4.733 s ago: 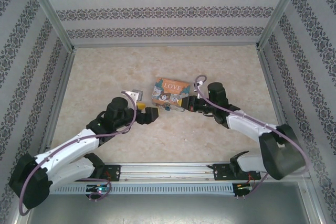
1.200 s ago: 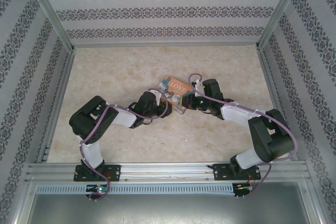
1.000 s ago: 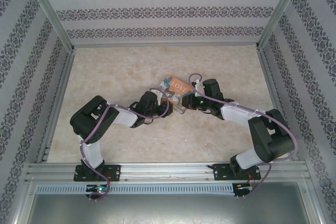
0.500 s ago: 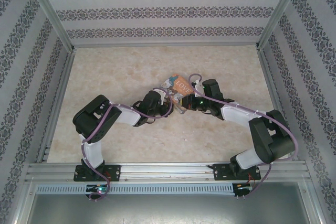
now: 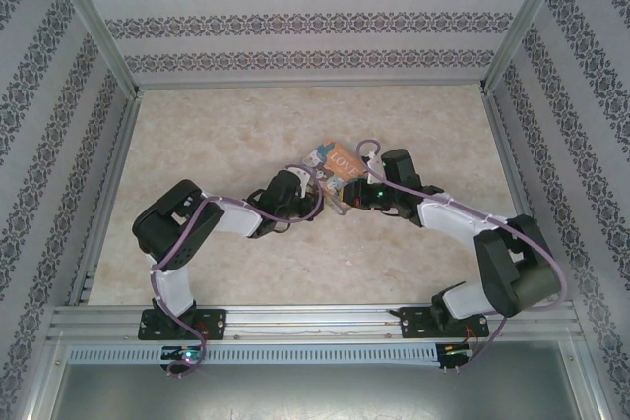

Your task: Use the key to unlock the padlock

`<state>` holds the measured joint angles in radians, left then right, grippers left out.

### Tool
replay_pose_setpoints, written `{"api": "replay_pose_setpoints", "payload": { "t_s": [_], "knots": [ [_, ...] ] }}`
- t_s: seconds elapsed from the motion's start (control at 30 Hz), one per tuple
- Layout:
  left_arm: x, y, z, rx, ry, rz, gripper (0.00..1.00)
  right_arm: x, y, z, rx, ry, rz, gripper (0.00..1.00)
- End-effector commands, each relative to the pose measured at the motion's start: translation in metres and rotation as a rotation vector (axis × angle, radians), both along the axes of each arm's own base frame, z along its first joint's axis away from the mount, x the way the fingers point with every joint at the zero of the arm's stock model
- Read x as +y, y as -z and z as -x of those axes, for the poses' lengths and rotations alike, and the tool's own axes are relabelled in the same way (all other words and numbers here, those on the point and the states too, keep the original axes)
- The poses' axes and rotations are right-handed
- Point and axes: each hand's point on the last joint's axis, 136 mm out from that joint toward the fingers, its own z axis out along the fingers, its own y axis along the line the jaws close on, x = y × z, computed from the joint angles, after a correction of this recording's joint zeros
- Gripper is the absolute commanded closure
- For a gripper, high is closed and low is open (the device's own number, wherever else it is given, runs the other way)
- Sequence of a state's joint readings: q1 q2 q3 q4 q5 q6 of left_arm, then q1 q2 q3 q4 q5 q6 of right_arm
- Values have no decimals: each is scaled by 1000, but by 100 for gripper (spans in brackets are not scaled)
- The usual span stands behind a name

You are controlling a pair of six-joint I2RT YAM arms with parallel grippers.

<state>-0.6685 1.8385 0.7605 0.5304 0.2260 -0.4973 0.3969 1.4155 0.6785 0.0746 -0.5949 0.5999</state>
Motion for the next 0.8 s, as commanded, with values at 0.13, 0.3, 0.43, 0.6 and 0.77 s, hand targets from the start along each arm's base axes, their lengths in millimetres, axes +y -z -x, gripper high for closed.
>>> {"api": "replay_pose_setpoints", "payload": {
  "t_s": [0.13,0.3,0.43,0.6,0.77],
  "knots": [
    [-7,-31,19,45,8,101,90,-2,-46,0,-114,11,-48,100],
    [-4,-39,28,132,-42,149,90,-9,-54,11,-169,14,-46,100],
    [-6,-48,34,194,-71,214,91,-12,-57,25,-218,-1,-42,100],
    [-5,-60,38,238,-113,262,92,-14,-59,43,-274,-19,-38,100],
    [-9,-67,41,272,-130,318,93,-13,-59,59,-333,-32,-21,100]
  ]
}}
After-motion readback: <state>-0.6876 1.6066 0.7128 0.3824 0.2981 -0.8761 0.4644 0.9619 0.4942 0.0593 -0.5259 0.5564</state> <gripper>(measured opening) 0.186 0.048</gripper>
